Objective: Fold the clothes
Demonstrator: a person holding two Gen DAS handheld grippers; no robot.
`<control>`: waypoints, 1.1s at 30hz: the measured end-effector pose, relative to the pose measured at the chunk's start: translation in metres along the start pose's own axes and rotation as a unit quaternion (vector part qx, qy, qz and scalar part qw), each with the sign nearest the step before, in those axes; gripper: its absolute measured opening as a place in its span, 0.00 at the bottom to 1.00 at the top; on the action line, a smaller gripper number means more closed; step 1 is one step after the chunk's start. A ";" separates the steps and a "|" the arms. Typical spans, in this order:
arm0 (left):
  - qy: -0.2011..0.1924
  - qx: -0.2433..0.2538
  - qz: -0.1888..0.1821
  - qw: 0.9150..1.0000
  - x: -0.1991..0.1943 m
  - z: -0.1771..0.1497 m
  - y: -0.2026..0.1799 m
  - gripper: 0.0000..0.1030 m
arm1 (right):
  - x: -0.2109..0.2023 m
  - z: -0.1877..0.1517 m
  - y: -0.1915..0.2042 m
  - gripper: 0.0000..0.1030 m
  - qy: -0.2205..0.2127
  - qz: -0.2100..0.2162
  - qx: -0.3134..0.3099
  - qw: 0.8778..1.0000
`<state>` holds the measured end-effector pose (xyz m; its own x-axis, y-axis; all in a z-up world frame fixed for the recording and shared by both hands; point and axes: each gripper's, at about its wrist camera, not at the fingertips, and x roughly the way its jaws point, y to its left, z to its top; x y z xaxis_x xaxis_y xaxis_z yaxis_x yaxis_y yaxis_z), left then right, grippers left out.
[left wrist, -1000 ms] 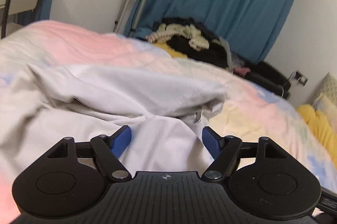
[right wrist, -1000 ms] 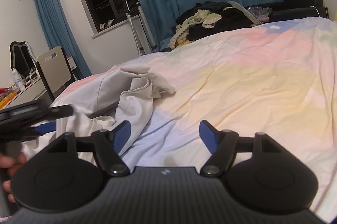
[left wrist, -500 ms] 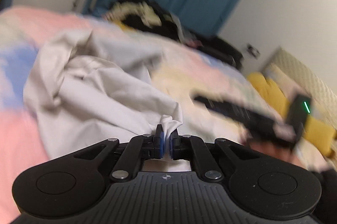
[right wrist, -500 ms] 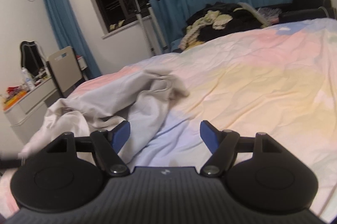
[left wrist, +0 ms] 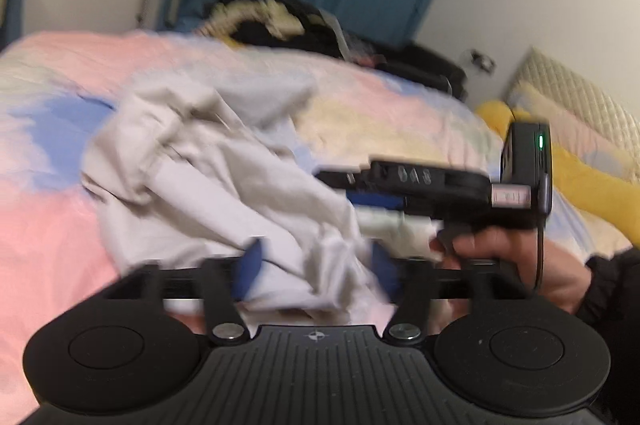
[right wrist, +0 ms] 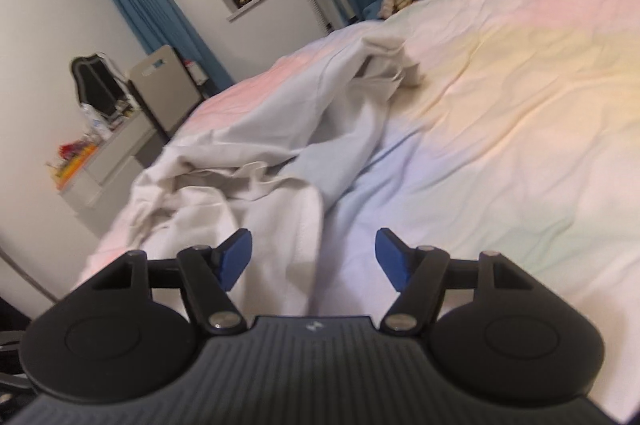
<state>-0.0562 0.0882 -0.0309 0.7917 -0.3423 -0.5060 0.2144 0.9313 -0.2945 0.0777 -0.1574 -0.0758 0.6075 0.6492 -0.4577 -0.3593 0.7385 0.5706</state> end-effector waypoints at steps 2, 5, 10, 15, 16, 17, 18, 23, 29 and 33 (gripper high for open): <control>-0.020 -0.017 0.004 1.000 -0.009 0.002 0.008 0.70 | 0.003 -0.002 0.000 0.68 0.012 0.012 0.009 1.000; -0.042 -0.036 0.045 0.997 -0.012 0.014 0.025 0.72 | 0.017 -0.012 0.008 0.68 0.040 0.031 0.006 0.999; -0.068 -0.020 0.130 0.989 0.013 0.062 0.050 0.74 | 0.028 -0.024 0.026 0.23 0.059 0.049 -0.027 0.997; -0.031 0.003 0.153 0.988 0.065 0.098 0.068 0.74 | 0.017 -0.038 0.068 0.07 0.048 0.054 -0.131 0.989; -0.019 -0.006 0.131 0.991 0.073 0.101 0.072 0.74 | 0.016 -0.042 0.076 0.06 0.050 0.061 -0.151 0.985; -0.009 -0.022 0.097 0.995 0.079 0.102 0.079 0.74 | 0.015 -0.046 0.084 0.06 0.051 0.068 -0.171 0.982; -0.003 -0.041 0.072 0.997 0.083 0.104 0.086 0.74 | 0.014 -0.050 0.092 0.06 0.053 0.075 -0.192 0.977; -0.039 -0.048 0.052 0.997 0.076 0.120 0.096 0.74 | 0.008 -0.071 0.132 0.06 0.061 0.110 -0.291 0.948; -0.026 0.090 0.048 0.994 0.082 0.116 0.058 0.74 | 0.039 -0.081 0.134 0.10 0.104 0.130 -0.286 0.944; 0.005 0.123 0.042 0.992 0.110 0.117 0.046 0.73 | 0.042 -0.067 0.117 0.22 0.117 0.119 -0.233 0.958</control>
<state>0.1079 0.1076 -0.0050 0.8074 -0.2631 -0.5281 0.2823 0.9582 -0.0458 0.0134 -0.0314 -0.0742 0.3134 0.7925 -0.5231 -0.7785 0.5299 0.3363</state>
